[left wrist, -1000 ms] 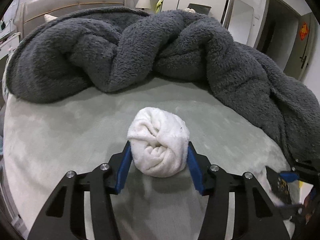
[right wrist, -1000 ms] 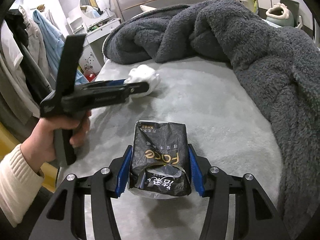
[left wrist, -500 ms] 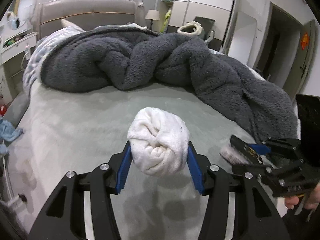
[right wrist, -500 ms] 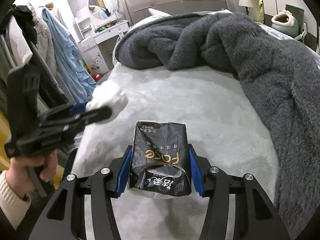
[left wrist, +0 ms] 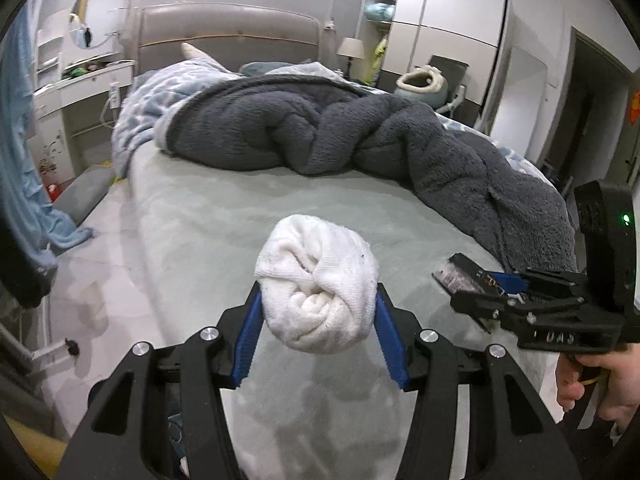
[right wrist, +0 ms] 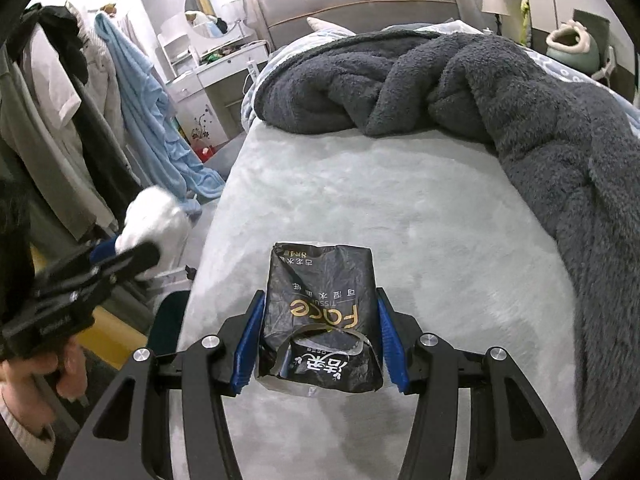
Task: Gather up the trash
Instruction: 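Carry the tissue ball and 'Face' package over the teal bin and open both grippers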
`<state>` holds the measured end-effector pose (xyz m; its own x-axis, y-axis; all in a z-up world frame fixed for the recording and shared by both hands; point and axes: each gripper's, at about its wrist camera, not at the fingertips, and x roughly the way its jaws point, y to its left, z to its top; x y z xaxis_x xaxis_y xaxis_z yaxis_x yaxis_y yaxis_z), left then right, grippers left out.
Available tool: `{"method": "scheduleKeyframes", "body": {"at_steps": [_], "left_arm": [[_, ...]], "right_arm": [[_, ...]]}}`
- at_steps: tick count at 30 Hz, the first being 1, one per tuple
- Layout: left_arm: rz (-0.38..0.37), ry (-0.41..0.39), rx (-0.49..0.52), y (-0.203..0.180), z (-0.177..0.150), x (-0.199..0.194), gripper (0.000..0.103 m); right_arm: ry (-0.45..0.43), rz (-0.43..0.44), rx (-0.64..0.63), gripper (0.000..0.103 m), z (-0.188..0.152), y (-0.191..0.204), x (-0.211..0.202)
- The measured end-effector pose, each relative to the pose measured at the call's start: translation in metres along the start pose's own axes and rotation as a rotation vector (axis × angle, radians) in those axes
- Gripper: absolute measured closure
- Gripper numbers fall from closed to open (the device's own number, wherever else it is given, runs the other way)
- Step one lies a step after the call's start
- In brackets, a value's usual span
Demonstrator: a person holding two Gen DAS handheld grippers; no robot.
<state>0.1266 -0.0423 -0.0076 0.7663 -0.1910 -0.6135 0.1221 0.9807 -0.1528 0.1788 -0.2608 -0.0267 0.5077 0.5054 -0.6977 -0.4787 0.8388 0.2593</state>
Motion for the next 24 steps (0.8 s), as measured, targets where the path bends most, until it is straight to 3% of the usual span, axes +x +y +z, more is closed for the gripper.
{"method": "scheduleKeyframes", "body": {"at_steps": [7,24], "left_arm": [[0.070,0.007,-0.026,0.021,-0.022,-0.017,0.047],[0.210,0.126,-0.127,0.101,-0.068,-0.009,0.047]], "right_arm": [[0.002,0.009,0.038,0.050,-0.005,0.025,-0.001],[0.044,0.033,-0.110,0.050,0.011,0.112,0.038]]}}
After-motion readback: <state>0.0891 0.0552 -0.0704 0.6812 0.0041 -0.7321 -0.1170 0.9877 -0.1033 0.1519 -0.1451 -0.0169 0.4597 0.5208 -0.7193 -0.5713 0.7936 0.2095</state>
